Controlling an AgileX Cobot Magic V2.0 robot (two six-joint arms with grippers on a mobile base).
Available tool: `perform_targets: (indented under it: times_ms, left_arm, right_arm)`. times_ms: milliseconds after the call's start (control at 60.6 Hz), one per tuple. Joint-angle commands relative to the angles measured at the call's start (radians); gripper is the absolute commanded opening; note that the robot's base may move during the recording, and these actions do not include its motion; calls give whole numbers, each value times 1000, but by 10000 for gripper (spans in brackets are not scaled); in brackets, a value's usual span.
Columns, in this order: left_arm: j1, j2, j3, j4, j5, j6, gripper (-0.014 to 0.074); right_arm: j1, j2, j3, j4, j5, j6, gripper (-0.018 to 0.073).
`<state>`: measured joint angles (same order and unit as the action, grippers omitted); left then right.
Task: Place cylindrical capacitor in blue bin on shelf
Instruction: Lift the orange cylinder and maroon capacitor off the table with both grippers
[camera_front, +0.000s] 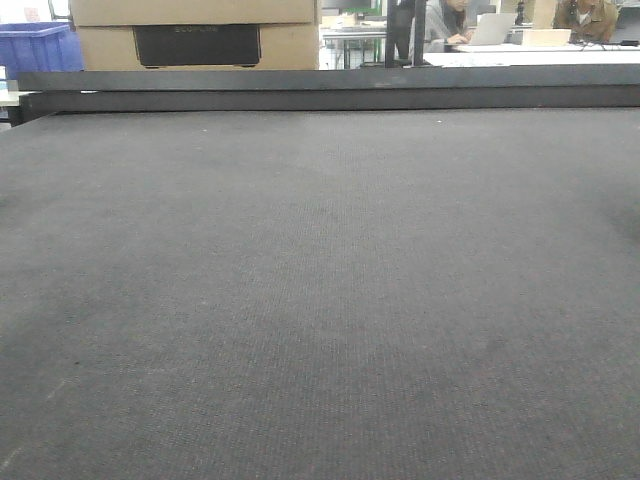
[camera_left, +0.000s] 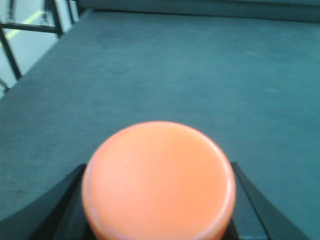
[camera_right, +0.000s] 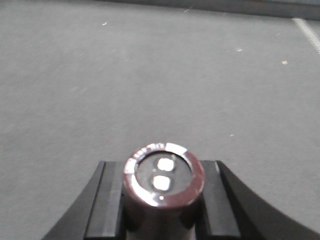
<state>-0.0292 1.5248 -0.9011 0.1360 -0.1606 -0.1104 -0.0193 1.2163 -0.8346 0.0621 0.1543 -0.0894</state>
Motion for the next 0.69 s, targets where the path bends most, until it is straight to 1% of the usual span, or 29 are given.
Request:
perform_targets:
  times_ms: [0,66,148,330,429,478,594,676]
  left_arm:
    - [-46,-82,-44,7,170,-6,-111]
    - [-86,-132,-80,7,286,-6,-111]
    - [-130,-194,-119,7,392,-6,-111]
    - [-210,-316,-165,7,539,-6,-111]
    - [-247,-386,-169,6,614,-6,-111]
    - [-256,-419,-169,6,649,-6,-111]
    - [-256,-498,-169,6,724,-6,-111]
    - [-256,-548,-169,6,773,-6,-111]
  right_arm:
    - [23,-13,-37,-8,46,-6,-122]
    - [43,-15,-54,-6,75,-6,-122]
    - [68,-30,-71,1,101,-6,-122]
    - [125,-128,-82,4,133,-6,-122]
    - [144,-204,-82,4,180,-6,-122]
    - [149,-242,-82,12,213,-6,-122]
    - [149,-328,-82,51,287,-6,-122]
    - [151,-394,-82,55,310,-6,-122]
